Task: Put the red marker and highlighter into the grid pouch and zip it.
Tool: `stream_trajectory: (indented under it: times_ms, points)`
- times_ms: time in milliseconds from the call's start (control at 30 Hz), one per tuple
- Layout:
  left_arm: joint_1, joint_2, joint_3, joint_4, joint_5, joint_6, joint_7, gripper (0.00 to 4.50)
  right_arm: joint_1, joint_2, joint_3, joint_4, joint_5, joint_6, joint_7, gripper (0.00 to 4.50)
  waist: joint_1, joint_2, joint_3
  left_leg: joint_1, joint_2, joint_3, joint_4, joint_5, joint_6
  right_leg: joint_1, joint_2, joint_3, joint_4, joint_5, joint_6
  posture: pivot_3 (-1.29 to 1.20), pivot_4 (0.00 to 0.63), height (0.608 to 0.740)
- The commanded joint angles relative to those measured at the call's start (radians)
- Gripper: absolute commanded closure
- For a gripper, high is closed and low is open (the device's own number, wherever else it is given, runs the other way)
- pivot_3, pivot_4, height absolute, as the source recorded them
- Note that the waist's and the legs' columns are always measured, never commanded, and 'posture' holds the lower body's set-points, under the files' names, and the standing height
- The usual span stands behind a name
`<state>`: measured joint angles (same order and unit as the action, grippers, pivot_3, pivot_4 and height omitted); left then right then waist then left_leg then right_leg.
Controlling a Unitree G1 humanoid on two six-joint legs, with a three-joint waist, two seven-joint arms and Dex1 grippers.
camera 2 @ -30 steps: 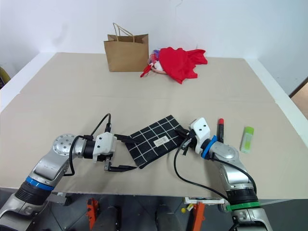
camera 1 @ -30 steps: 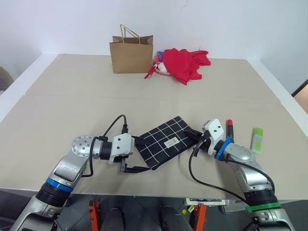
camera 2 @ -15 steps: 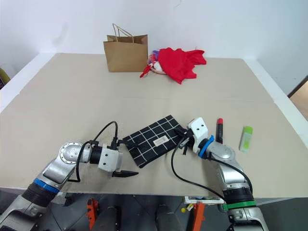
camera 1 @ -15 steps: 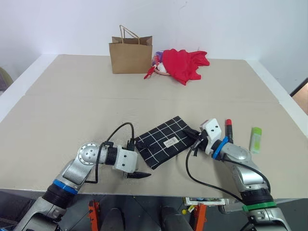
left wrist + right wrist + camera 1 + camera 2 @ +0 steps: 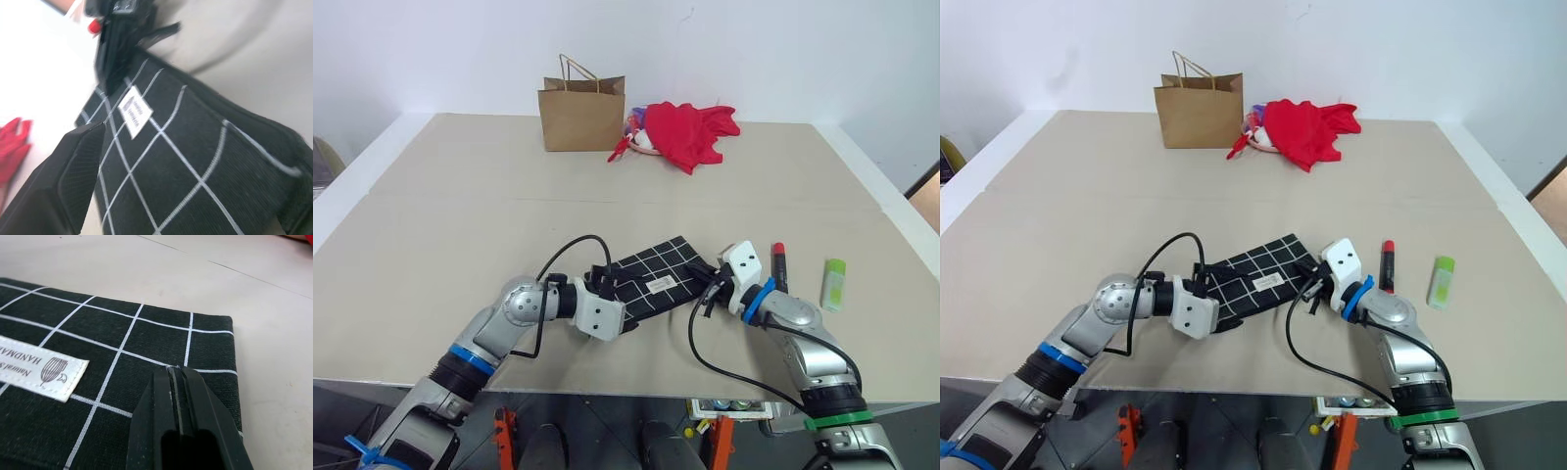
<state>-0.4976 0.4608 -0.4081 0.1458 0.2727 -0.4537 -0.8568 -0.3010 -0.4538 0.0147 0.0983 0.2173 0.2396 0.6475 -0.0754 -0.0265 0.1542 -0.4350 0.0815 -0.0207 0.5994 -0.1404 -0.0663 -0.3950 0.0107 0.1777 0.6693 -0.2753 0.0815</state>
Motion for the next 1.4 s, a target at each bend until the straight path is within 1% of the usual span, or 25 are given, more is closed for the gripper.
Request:
stream_trajectory:
  times_ms: [33, 233, 267, 333, 400, 433, 467, 600, 733, 800, 833, 933, 1033, 1067, 1133, 1167, 1200, 1300, 1400]
  points:
    - [-0.003, 0.017, -0.020, 0.047, 0.063, 0.025, 0.022, 0.00, 0.008, 0.002, -0.011, -0.049, 0.003, 0.007, -0.007, 4.46, 0.000, 0.000, 0.000, 0.000, 0.000, 0.000, 0.000, 0.000, 0.000, 0.000, 0.000, 0.000, 0.000, 0.000, 0.000, 0.00, 0.150, 0.740]
    - [-0.023, 0.021, -0.034, 0.089, 0.060, -0.008, 0.037, 0.00, 0.016, 0.005, -0.008, -0.059, 0.003, 0.015, -0.007, 4.46, -0.001, 0.000, 0.000, 0.004, 0.000, 0.000, 0.000, 0.000, 0.000, 0.004, 0.000, 0.000, 0.000, 0.000, -0.001, 0.00, 0.150, 0.740]
    - [-0.030, 0.021, -0.034, 0.098, 0.061, -0.013, 0.039, 0.24, 0.015, 0.006, -0.007, -0.058, 0.004, 0.016, -0.007, 4.49, -0.001, 0.000, 0.000, 0.004, 0.000, 0.000, 0.000, 0.000, 0.000, 0.004, 0.000, 0.000, 0.000, 0.000, -0.001, 0.00, 0.150, 0.740]
    - [-0.047, 0.022, -0.038, 0.117, 0.063, -0.037, 0.042, 0.79, 0.013, 0.007, -0.007, -0.057, 0.003, 0.017, -0.006, 4.50, -0.002, 0.000, 0.000, 0.005, 0.000, 0.000, 0.000, 0.000, 0.000, 0.004, 0.000, 0.000, 0.000, 0.001, -0.001, 0.00, 0.150, 0.740]
    - [-0.058, 0.022, -0.040, 0.131, 0.061, -0.048, 0.045, 1.75, 0.012, 0.007, -0.007, -0.057, 0.002, 0.017, -0.006, 4.50, -0.003, 0.000, 0.000, 0.004, 0.000, 0.000, 0.000, 0.000, 0.000, 0.004, 0.000, 0.000, 0.000, 0.001, -0.001, 0.00, 0.150, 0.740]
    - [-0.064, 0.023, -0.043, 0.139, 0.061, -0.060, 0.043, 2.11, 0.012, 0.007, -0.006, -0.057, 0.002, 0.017, -0.005, 4.50, -0.003, 0.000, 0.000, 0.004, 0.000, 0.000, 0.000, 0.000, 0.000, 0.004, 0.000, 0.000, 0.000, 0.001, -0.001, 0.00, 0.150, 0.740]
    - [-0.069, 0.024, -0.045, 0.148, 0.060, -0.068, 0.039, 2.56, 0.013, 0.006, -0.007, -0.058, 0.002, 0.017, -0.004, 4.50, -0.003, 0.000, 0.000, 0.004, 0.000, 0.000, -0.001, 0.000, 0.000, 0.004, 0.000, 0.000, 0.000, 0.001, -0.001, 0.00, 0.150, 0.740]
    - [-0.085, 0.034, -0.053, 0.181, 0.055, -0.107, 0.031, 4.48, 0.018, 0.003, -0.008, -0.068, 0.003, 0.016, 0.000, 4.50, -0.003, 0.000, 0.000, 0.004, 0.000, 0.000, -0.002, 0.000, 0.000, 0.003, 0.000, 0.000, 0.000, 0.000, -0.001, 0.00, 0.150, 0.740]
    - [-0.119, 0.042, -0.033, 0.242, 0.013, -0.137, 0.022, 4.48, 0.023, -0.010, -0.021, -0.104, 0.002, 0.003, -0.002, 4.50, -0.003, 0.001, 0.000, 0.005, 0.000, 0.000, -0.004, 0.000, 0.000, 0.003, 0.000, 0.000, -0.001, -0.001, 0.000, 0.00, 0.150, 0.740]
    - [-0.136, 0.038, -0.013, 0.275, -0.044, -0.136, -0.004, 4.48, 0.023, -0.020, -0.039, -0.139, 0.018, 0.004, 0.003, 4.50, -0.003, 0.001, 0.000, 0.005, 0.000, 0.000, -0.005, 0.000, 0.000, 0.003, 0.000, 0.000, -0.001, -0.001, -0.001, 0.00, 0.150, 0.740]
    - [-0.147, 0.035, 0.000, 0.293, -0.078, -0.131, -0.018, 4.48, 0.023, -0.021, -0.062, -0.167, 0.053, 0.015, 0.014, 4.50, -0.003, 0.001, 0.000, 0.005, 0.000, 0.000, -0.005, 0.000, 0.000, 0.002, 0.000, 0.000, -0.001, -0.001, -0.001, 0.00, 0.150, 0.740]
    - [-0.171, 0.018, 0.046, 0.329, -0.216, -0.106, -0.092, 4.50, 0.021, -0.035, -0.138, -0.251, 0.131, 0.042, 0.015, 3.48, -0.005, 0.002, 0.001, 0.003, 0.000, 0.000, -0.005, 0.000, 0.000, 0.001, 0.000, 0.000, 0.000, 0.000, -0.001, 0.00, 0.150, 0.740]
    - [-0.176, 0.000, 0.096, 0.328, -0.368, -0.051, -0.199, 4.50, 0.045, -0.080, -0.198, -0.329, 0.186, 0.057, 0.048, 2.18, -0.003, 0.002, 0.001, -0.002, 0.000, 0.000, -0.005, 0.000, 0.000, -0.005, 0.000, 0.000, 0.000, 0.000, 0.000, 0.00, 0.150, 0.740]
    - [-0.177, -0.003, 0.109, 0.322, -0.404, -0.033, -0.229, 4.50, 0.060, -0.097, -0.212, -0.349, 0.200, 0.060, 0.063, 1.67, -0.002, 0.002, 0.001, -0.006, 0.000, 0.000, -0.005, 0.000, 0.000, -0.007, 0.000, 0.000, 0.000, -0.001, 0.001, 0.00, 0.150, 0.740]
    - [-0.177, -0.001, 0.127, 0.305, -0.458, 0.002, -0.292, 4.50, 0.112, -0.132, -0.247, -0.393, 0.237, 0.057, 0.105, 0.92, 0.001, 0.002, 0.001, -0.006, -0.001, 0.000, -0.006, -0.001, -0.001, -0.007, 0.000, 0.000, 0.000, -0.002, 0.005, 0.00, 0.150, 0.740]
    - [-0.178, -0.001, 0.136, 0.298, -0.476, 0.015, -0.313, 4.50, 0.140, -0.142, -0.259, -0.409, 0.251, 0.050, 0.124, 0.38, 0.003, 0.002, 0.001, -0.006, -0.001, -0.001, -0.007, -0.001, -0.001, -0.007, 0.000, 0.000, -0.001, -0.003, 0.005, 0.00, 0.150, 0.740]
    - [-0.181, -0.002, 0.147, 0.289, -0.495, 0.037, -0.329, 4.50, 0.172, -0.152, -0.264, -0.423, 0.256, 0.035, 0.144, 0.05, 0.003, 0.002, 0.001, -0.006, -0.001, -0.002, -0.009, -0.002, -0.001, -0.007, 0.000, -0.001, -0.001, -0.005, 0.005, 0.00, 0.150, 0.740]
    - [-0.191, -0.006, 0.171, 0.268, -0.521, 0.071, -0.356, 4.50, 0.254, -0.162, -0.257, -0.450, 0.254, -0.011, 0.195, 0.05, 0.003, 0.002, 0.001, -0.006, -0.001, -0.002, -0.010, -0.004, 0.000, -0.007, 0.000, -0.002, 0.000, -0.008, 0.005, 0.00, 0.150, 0.740]
    - [-0.194, -0.005, 0.176, 0.257, -0.519, 0.062, -0.372, 4.50, 0.278, -0.149, -0.252, -0.454, 0.264, -0.011, 0.195, 0.05, 0.003, 0.002, 0.001, -0.006, -0.002, -0.004, -0.011, -0.005, 0.000, -0.006, 0.000, -0.003, 0.000, -0.009, 0.005, 0.00, 0.150, 0.740]
